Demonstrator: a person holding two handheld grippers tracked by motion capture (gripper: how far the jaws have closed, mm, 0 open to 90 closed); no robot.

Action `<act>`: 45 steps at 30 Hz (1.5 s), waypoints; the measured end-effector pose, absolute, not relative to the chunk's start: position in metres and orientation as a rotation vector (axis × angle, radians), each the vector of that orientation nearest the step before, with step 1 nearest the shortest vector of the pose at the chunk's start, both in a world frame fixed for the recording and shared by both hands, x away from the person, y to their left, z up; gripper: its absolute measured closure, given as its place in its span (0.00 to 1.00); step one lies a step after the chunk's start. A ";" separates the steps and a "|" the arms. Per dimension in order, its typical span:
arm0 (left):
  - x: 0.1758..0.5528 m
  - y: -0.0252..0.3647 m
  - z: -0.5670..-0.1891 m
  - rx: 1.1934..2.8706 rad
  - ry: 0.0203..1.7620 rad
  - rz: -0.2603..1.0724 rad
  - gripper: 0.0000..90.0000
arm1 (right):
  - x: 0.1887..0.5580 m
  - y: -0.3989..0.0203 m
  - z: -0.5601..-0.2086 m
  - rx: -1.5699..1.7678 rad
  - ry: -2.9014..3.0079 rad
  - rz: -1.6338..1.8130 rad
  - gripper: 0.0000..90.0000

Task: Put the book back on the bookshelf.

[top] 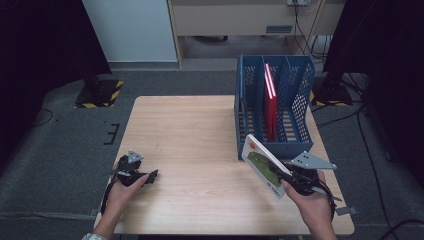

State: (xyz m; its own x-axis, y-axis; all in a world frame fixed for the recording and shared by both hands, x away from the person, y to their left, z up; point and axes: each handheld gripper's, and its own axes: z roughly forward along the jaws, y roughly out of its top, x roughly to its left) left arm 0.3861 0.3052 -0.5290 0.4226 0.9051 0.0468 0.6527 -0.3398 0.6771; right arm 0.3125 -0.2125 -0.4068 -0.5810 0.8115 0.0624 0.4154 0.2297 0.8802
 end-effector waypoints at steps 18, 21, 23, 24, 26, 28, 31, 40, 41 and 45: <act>0.387 0.305 -0.531 2.106 1.320 0.560 0.03 | 0.311 -0.230 -0.380 1.169 2.028 1.299 0.85; 0.386 0.305 -0.532 2.100 1.323 0.556 0.03 | 0.314 -0.231 -0.374 1.175 2.015 1.284 0.85; 0.386 0.305 -0.532 2.099 1.322 0.556 0.03 | 0.316 -0.232 -0.370 1.180 2.007 1.281 0.85; 0.386 0.305 -0.532 2.098 1.323 0.556 0.03 | 0.317 -0.233 -0.367 1.188 1.999 1.282 0.85; 0.386 0.305 -0.532 2.095 1.325 0.556 0.03 | 0.320 -0.235 -0.363 1.189 1.992 1.271 0.85; 0.386 0.305 -0.532 2.095 1.325 0.556 0.03 | 0.323 -0.236 -0.357 1.194 1.981 1.262 0.85; 0.386 0.305 -0.532 2.095 1.325 0.554 0.03 | 0.328 -0.239 -0.350 1.201 1.968 1.235 0.85; 0.386 0.305 -0.532 2.096 1.323 0.556 0.03 | 0.340 -0.248 -0.339 1.235 1.931 1.185 0.85; 0.386 0.305 -0.532 2.096 1.323 0.556 0.03 | 0.341 -0.250 -0.339 1.239 1.930 1.183 0.85; 0.386 0.305 -0.532 2.094 1.328 0.554 0.03 | 0.343 -0.255 -0.340 1.252 1.922 1.172 0.85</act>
State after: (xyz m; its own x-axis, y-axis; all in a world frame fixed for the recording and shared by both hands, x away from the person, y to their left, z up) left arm 0.3864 0.3055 -0.5324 0.4144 0.9095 0.0326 0.6628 -0.3261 0.6741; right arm 0.3425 -0.2548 -0.3401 -0.4088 0.9126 0.0078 0.4250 0.1827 0.8866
